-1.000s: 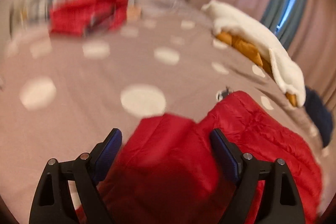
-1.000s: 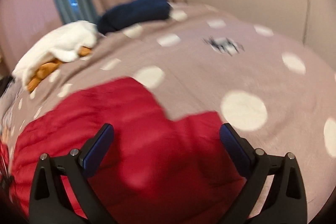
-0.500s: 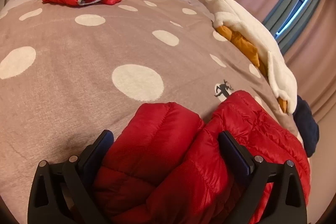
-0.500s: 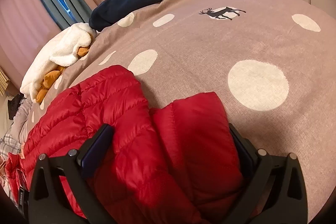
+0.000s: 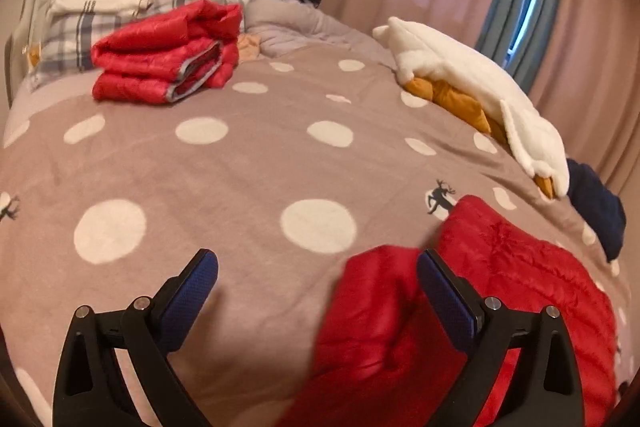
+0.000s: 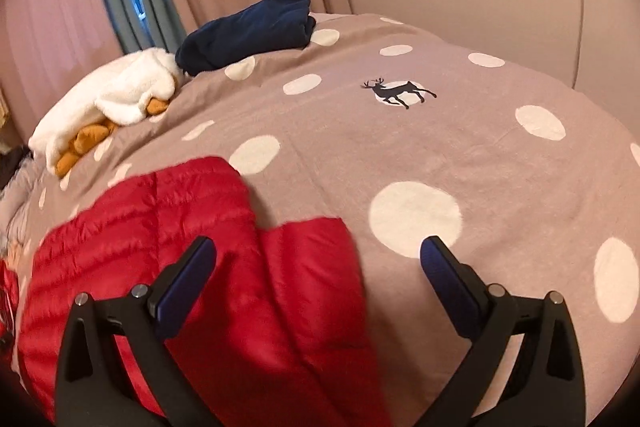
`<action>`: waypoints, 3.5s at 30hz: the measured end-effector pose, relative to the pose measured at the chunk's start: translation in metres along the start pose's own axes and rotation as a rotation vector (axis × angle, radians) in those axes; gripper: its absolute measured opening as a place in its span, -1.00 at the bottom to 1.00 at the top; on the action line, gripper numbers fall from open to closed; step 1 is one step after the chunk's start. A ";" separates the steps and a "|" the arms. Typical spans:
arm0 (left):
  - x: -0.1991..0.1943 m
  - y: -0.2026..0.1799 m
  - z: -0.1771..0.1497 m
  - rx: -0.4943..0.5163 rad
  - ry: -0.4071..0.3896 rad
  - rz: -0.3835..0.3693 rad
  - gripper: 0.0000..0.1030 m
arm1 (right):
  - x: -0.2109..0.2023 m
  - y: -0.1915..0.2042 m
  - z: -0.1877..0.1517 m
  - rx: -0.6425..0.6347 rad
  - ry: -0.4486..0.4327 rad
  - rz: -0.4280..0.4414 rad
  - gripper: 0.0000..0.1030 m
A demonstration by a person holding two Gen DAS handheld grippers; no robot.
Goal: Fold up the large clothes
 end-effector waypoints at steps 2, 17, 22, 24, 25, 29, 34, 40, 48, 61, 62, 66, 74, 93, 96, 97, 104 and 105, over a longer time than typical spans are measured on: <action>-0.001 0.013 -0.002 -0.040 0.031 -0.021 0.92 | -0.002 -0.011 -0.004 0.020 0.018 0.013 0.99; -0.021 0.043 -0.055 -0.125 0.225 -0.272 0.92 | -0.025 -0.035 -0.068 0.232 0.110 0.206 0.99; -0.030 0.020 -0.082 -0.118 0.324 -0.496 0.92 | -0.032 -0.009 -0.093 0.238 0.081 0.250 1.00; -0.035 0.000 -0.091 -0.052 0.324 -0.500 0.92 | -0.029 0.010 -0.097 0.187 0.124 0.281 1.00; -0.034 -0.009 -0.095 -0.023 0.344 -0.511 0.92 | -0.029 0.022 -0.099 0.151 0.138 0.288 1.00; -0.032 -0.044 -0.106 0.076 0.346 -0.491 0.92 | -0.026 0.027 -0.102 0.179 0.137 0.317 1.00; -0.010 -0.038 -0.088 -0.115 0.341 -0.516 0.92 | -0.020 0.014 -0.091 0.317 0.167 0.417 0.96; 0.029 -0.038 -0.053 -0.320 0.462 -0.496 0.85 | 0.005 0.024 -0.064 0.276 0.258 0.404 0.70; 0.045 -0.053 -0.043 -0.346 0.385 -0.423 0.25 | 0.032 0.067 -0.041 0.027 0.216 0.276 0.37; -0.013 -0.095 -0.053 0.013 0.067 -0.108 -0.27 | 0.009 0.086 -0.047 -0.045 0.181 0.157 -0.36; -0.018 -0.092 -0.052 0.007 0.060 -0.121 -0.27 | 0.007 0.084 -0.046 -0.029 0.183 0.164 -0.38; -0.038 -0.081 -0.044 -0.048 0.040 -0.191 -0.29 | -0.008 0.070 -0.043 0.051 0.186 0.238 -0.42; -0.080 -0.086 -0.040 0.002 -0.111 -0.240 -0.29 | -0.015 0.071 -0.072 0.000 0.225 0.290 -0.41; -0.114 -0.076 -0.029 0.070 -0.212 -0.259 -0.29 | -0.008 0.132 -0.101 -0.152 0.302 0.309 -0.29; -0.117 -0.076 -0.028 0.065 -0.192 -0.328 -0.29 | -0.005 0.130 -0.101 -0.140 0.310 0.310 -0.27; -0.120 -0.076 -0.027 0.063 -0.192 -0.348 -0.29 | -0.002 0.127 -0.100 -0.117 0.326 0.327 -0.26; -0.130 -0.086 -0.031 0.082 -0.182 -0.461 -0.27 | 0.000 0.126 -0.103 -0.111 0.353 0.340 -0.24; -0.133 -0.092 -0.033 0.103 -0.187 -0.454 -0.27 | -0.001 0.127 -0.103 -0.112 0.352 0.337 -0.24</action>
Point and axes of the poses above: each gripper's, at about its wrist camera, not at the fingertips, and x roughly the way its jaws point, y to its left, z to its top, the point moved 2 cm from there along x, roughly the way its jaws point, and after that the axes turned 10 degrees about y, right-handed, at the moved point
